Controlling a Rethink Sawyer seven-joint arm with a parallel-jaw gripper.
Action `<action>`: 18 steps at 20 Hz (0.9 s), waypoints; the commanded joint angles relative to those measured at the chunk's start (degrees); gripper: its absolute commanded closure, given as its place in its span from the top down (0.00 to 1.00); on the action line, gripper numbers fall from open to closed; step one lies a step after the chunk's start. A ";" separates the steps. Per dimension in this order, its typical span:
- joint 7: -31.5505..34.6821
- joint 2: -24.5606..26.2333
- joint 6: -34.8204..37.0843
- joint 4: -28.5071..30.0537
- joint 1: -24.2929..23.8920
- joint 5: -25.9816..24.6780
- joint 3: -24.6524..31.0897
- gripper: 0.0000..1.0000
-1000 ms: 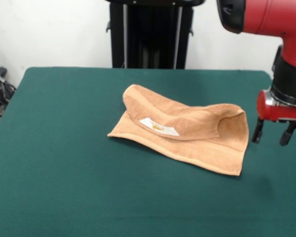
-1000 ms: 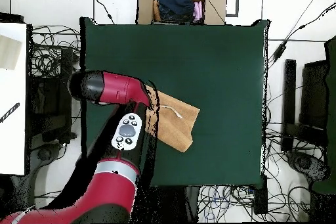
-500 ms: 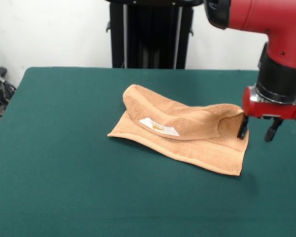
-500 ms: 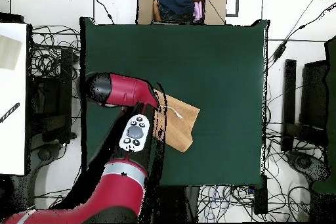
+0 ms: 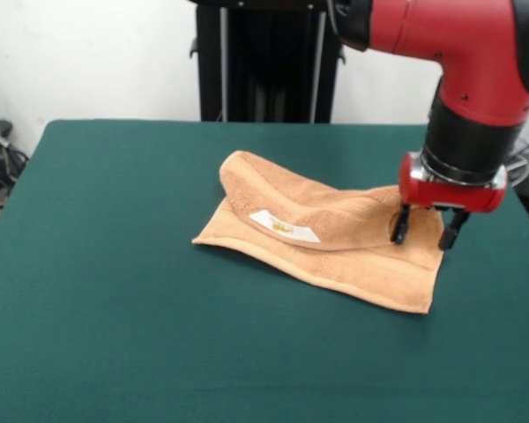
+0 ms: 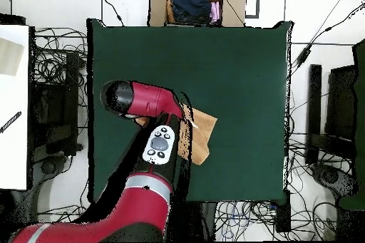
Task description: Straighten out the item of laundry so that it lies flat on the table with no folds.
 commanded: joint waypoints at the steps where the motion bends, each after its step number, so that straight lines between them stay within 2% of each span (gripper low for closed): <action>1: 5.13 0.78 -4.77 5.31 -1.35 -2.88 6.90 1.00; 18: 5.53 2.55 -6.08 4.71 -1.54 -3.24 7.07 1.00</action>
